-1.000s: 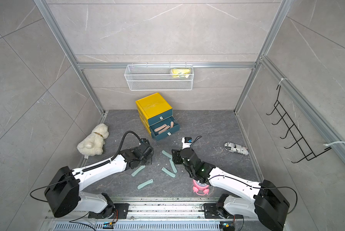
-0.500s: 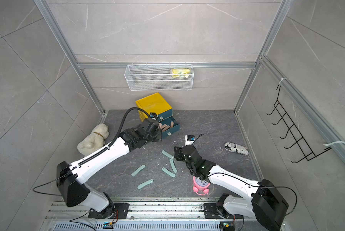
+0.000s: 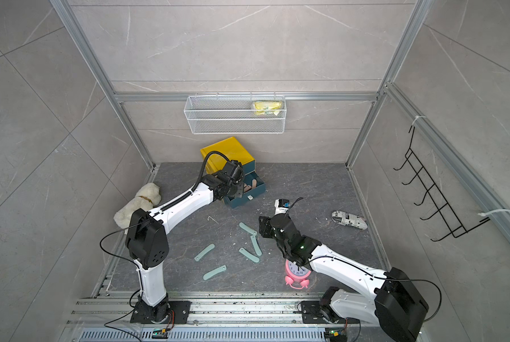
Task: Place the fruit knives into the drawer by color
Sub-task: Place the fruit knife in the drawer.
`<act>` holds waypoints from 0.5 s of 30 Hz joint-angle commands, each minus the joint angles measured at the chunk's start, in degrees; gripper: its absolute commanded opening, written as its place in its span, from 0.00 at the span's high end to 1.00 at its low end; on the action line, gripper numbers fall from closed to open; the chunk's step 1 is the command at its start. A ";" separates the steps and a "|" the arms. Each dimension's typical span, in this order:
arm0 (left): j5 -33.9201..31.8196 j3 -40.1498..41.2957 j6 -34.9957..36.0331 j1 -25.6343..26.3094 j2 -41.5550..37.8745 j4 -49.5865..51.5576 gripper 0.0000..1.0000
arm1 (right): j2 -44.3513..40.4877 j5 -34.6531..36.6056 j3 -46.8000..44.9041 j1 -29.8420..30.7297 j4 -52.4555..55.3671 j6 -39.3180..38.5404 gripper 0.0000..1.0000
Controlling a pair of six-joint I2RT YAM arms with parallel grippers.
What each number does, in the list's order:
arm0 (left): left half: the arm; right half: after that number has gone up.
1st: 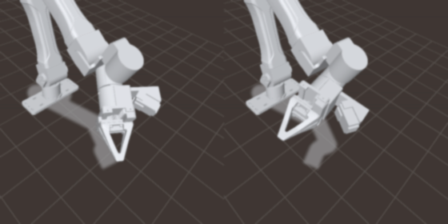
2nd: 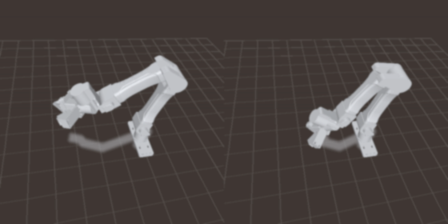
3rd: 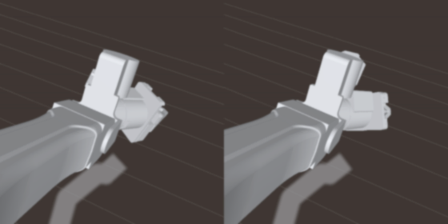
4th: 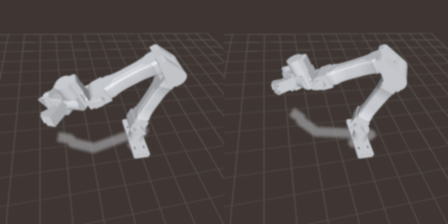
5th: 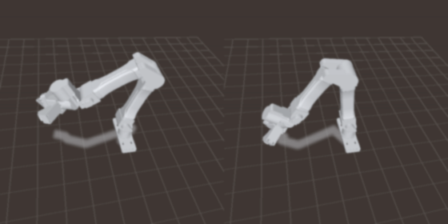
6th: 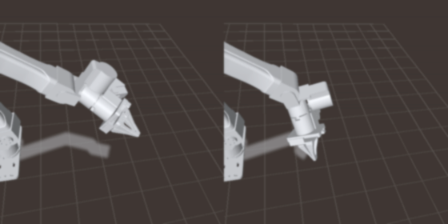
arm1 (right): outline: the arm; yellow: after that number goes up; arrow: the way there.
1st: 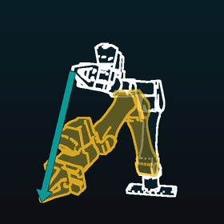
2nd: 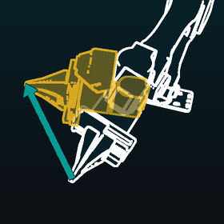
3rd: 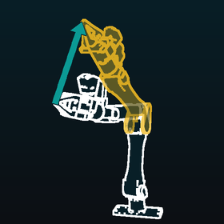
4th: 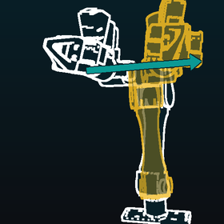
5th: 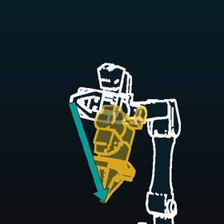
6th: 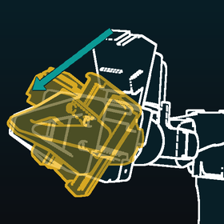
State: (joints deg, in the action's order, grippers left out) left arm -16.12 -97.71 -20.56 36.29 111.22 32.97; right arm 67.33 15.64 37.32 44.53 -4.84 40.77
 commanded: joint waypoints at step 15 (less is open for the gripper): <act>-1.40 8.98 2.22 -6.41 -7.38 -1.09 0.63 | 3.27 -3.63 3.27 -0.41 -0.67 0.93 0.40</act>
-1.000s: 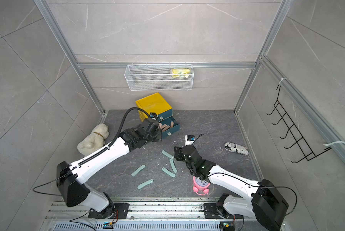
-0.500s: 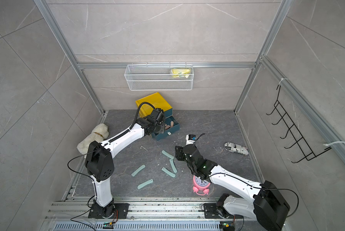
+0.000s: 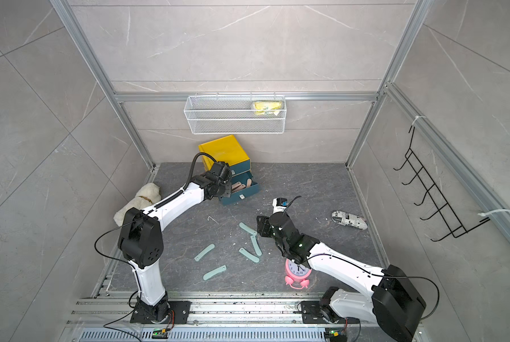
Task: Place the fruit knives into the drawer by color
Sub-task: Place the fruit knife in the drawer, then close the drawer in the storage box.
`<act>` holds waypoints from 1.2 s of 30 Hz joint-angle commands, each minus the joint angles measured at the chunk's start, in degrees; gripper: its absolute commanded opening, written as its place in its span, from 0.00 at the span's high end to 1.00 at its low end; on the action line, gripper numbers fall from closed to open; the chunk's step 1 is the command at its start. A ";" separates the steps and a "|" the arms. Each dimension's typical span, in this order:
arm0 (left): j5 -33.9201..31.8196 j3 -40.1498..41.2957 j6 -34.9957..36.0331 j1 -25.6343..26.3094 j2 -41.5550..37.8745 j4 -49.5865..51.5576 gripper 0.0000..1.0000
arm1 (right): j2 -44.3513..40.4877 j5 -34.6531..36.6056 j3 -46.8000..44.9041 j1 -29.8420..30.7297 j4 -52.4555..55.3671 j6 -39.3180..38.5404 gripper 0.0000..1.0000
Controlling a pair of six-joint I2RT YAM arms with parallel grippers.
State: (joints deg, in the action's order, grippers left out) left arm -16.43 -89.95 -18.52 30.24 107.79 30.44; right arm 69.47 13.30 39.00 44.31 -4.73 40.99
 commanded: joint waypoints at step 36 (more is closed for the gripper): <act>2.87 -23.67 -0.22 -12.30 9.24 9.64 0.06 | 38.99 -8.90 25.64 -5.86 -13.81 22.25 0.34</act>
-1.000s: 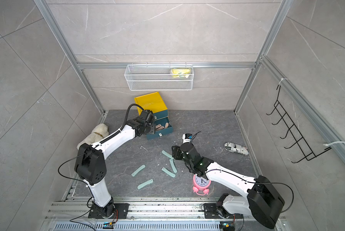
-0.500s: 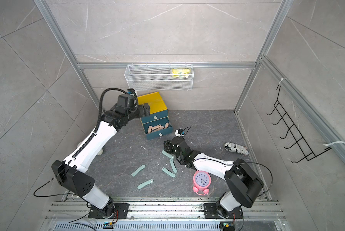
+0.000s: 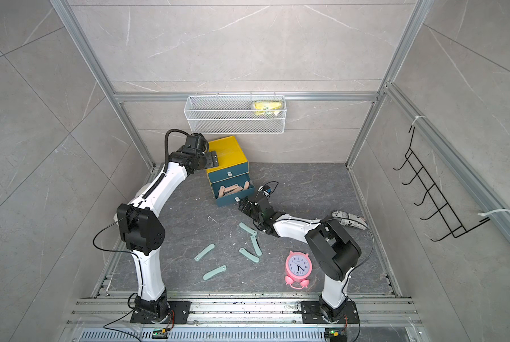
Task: Place the fruit knives into the drawer by color
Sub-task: Close the drawer in the storage box.
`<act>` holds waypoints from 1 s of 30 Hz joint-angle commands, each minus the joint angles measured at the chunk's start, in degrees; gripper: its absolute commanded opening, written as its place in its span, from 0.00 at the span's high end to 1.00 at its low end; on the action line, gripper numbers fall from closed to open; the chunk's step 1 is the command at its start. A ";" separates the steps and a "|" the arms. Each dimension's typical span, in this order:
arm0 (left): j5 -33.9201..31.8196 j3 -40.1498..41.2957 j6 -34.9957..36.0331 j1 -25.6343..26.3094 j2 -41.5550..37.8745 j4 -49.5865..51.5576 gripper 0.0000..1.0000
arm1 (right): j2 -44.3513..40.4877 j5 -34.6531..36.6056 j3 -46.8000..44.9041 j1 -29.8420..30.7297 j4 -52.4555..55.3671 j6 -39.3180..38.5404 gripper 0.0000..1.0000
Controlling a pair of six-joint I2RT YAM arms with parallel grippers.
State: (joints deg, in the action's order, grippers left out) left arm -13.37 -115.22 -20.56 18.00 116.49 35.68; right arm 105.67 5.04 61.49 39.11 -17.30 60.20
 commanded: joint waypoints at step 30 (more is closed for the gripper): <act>4.00 8.11 0.50 -0.11 -1.55 1.31 0.08 | 19.78 -2.67 14.93 -1.49 -16.10 17.05 0.38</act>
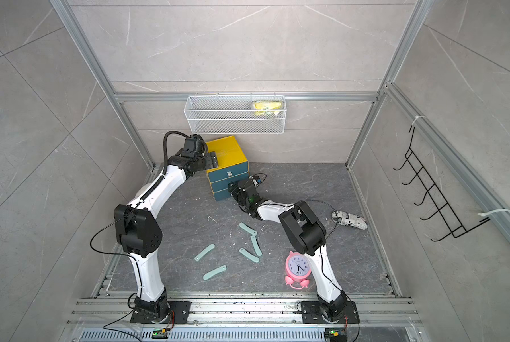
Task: Place the fruit knives into the drawer by color
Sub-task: Close the drawer in the storage box, then open the drawer in the storage box.
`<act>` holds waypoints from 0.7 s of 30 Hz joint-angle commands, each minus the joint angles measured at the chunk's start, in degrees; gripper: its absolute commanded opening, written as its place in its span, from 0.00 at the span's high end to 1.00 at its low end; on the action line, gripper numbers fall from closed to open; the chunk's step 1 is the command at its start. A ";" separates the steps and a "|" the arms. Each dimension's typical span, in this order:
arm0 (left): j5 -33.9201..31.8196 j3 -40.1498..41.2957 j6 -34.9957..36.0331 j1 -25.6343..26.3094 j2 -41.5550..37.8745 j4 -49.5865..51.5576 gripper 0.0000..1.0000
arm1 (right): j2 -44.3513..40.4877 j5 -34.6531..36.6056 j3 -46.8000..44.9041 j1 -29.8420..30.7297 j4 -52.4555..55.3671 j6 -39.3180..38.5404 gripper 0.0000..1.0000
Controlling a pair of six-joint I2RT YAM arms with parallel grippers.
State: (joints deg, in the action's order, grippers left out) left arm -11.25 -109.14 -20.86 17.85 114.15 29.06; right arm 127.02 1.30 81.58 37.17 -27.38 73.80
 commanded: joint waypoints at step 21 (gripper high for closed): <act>2.98 0.98 0.53 -0.27 1.52 8.38 0.08 | 8.53 -0.91 3.98 0.19 -4.94 5.61 0.62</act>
State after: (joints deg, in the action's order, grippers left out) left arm -10.24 -109.14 -21.26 17.58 114.15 29.08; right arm 133.95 0.60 83.55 37.26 -33.15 79.55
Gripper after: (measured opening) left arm 0.918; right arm 0.387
